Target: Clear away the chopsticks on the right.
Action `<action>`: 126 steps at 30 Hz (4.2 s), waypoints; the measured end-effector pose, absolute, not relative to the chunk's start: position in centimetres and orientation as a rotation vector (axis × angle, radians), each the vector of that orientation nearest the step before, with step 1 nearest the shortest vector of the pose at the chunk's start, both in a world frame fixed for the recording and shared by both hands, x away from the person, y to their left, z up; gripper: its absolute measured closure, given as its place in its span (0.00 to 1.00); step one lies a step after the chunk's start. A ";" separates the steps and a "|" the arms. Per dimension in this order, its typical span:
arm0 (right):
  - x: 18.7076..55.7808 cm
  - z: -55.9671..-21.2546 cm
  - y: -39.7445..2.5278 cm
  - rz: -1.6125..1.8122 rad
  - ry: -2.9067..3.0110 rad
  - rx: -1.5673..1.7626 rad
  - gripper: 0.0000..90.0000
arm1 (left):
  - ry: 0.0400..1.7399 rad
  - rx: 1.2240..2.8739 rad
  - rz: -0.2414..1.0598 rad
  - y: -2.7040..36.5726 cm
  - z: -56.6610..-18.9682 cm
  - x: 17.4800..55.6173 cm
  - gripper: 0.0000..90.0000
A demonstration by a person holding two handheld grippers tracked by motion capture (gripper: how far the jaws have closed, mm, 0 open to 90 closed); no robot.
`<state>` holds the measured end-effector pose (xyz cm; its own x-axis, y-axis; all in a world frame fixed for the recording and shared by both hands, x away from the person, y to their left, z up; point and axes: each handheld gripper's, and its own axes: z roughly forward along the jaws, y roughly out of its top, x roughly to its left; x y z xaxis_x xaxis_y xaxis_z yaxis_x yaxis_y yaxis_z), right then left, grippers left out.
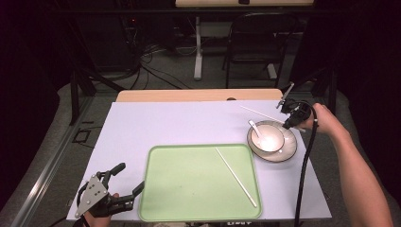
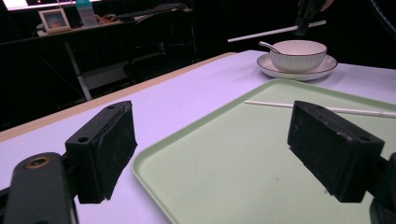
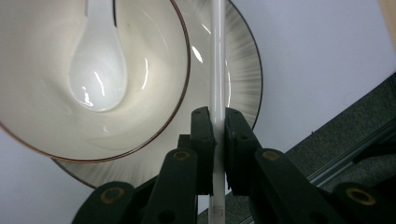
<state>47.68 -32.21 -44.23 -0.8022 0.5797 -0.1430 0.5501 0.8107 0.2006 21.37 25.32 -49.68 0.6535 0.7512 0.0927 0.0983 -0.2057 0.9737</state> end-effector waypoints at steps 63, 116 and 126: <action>31.3 -49.4 -20.6 0.456 2.722 1.295 0.93 | 0.693 1.701 0.690 25.3 -49.6 21.2 0.17; 27.0 -46.2 -23.2 0.968 2.419 0.976 0.05 | 0.700 1.700 0.696 25.3 -49.7 21.3 0.17; 22.3 -47.3 -28.0 1.146 2.188 0.885 0.00 | 0.699 1.702 0.697 25.3 -49.7 21.3 0.17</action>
<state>22.30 -27.99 -47.30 -0.6561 0.7420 -0.1376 0.3097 0.4310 0.8476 21.31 25.29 -49.70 0.6512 0.7527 0.0971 0.0997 -0.2117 0.9722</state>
